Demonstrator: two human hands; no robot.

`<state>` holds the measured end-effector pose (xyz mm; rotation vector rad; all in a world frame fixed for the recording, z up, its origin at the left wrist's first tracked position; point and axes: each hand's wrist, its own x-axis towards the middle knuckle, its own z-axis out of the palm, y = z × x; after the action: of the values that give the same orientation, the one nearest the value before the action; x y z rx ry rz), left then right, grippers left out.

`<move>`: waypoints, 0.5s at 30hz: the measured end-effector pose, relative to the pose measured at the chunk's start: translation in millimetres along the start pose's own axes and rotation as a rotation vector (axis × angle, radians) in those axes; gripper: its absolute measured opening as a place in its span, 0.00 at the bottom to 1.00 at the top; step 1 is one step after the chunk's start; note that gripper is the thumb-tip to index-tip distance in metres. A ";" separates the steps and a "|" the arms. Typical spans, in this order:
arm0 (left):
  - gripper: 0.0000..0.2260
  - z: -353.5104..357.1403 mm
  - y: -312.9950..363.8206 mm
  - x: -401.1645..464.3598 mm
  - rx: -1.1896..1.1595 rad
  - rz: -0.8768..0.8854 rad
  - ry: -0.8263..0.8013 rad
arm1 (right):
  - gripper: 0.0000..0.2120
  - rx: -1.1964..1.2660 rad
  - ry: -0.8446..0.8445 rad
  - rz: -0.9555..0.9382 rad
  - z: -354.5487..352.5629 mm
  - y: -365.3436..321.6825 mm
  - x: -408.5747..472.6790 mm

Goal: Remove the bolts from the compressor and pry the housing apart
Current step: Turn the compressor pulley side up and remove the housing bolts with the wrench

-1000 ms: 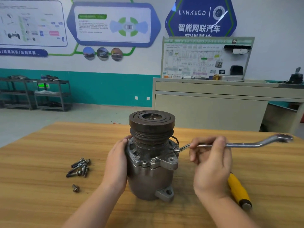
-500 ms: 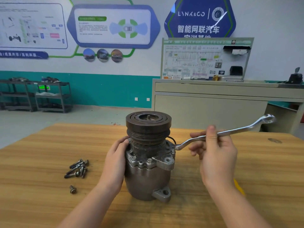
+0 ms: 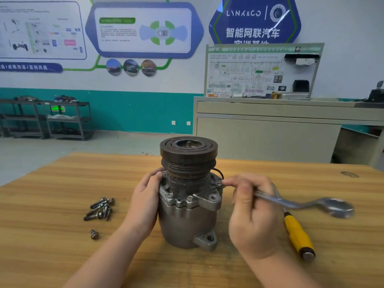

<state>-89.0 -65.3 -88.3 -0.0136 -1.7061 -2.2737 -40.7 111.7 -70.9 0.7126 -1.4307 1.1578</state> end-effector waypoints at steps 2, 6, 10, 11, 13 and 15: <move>0.11 0.6 0.1 -0.9 0.014 0.002 0.000 | 0.09 0.198 0.173 0.237 1.9 2.0 -0.2; 0.11 1.3 -1.2 -0.4 0.040 0.015 0.015 | 0.09 0.490 0.329 0.856 -3.1 30.1 20.4; 0.12 0.9 -1.1 1.3 0.041 -0.002 0.013 | 0.07 0.709 0.015 1.408 -4.8 59.1 51.7; 0.12 0.5 -0.9 1.6 0.041 -0.005 0.007 | 0.07 0.709 -0.088 1.465 -3.7 62.2 56.6; 0.12 0.5 -0.8 1.9 0.041 -0.003 -0.002 | 0.07 0.701 -0.215 1.513 -2.0 65.3 62.8; 0.12 0.9 -0.7 1.4 0.040 -0.002 -0.004 | 0.09 0.710 -0.195 1.501 -1.9 63.2 67.8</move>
<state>-90.6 -64.6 -88.4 -0.0083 -1.7536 -2.2423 -111.5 146.8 -22.3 0.0513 -1.6823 2.8951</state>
